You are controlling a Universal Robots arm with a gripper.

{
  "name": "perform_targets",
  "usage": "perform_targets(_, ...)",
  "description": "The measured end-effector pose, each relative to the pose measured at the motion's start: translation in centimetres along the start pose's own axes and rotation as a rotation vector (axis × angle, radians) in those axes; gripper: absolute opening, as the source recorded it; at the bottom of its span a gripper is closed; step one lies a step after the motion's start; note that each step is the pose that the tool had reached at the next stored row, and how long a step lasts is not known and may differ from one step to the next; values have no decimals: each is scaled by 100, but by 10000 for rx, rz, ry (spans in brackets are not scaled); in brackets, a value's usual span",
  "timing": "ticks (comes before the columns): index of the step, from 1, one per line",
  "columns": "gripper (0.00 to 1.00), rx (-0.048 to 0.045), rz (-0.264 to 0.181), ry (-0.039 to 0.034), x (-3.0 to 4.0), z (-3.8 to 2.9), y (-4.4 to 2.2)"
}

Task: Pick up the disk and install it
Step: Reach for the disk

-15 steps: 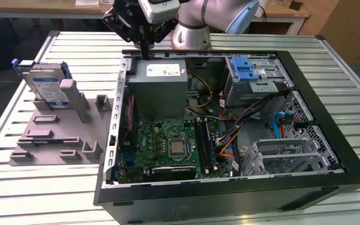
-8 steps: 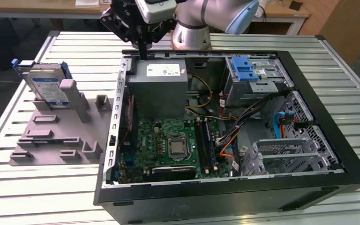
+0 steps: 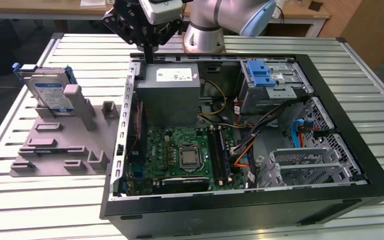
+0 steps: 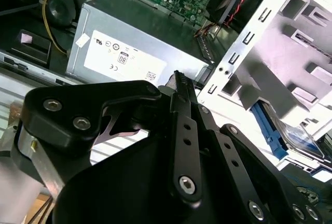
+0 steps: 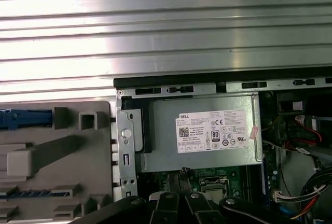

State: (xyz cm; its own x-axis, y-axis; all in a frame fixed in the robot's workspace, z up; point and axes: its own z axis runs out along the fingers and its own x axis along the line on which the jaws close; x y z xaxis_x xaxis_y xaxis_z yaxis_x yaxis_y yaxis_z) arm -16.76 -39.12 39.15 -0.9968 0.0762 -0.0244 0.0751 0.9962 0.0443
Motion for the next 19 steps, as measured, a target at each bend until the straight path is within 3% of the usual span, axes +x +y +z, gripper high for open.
perform_targets(19,11,-1,0,1,120,6,19)
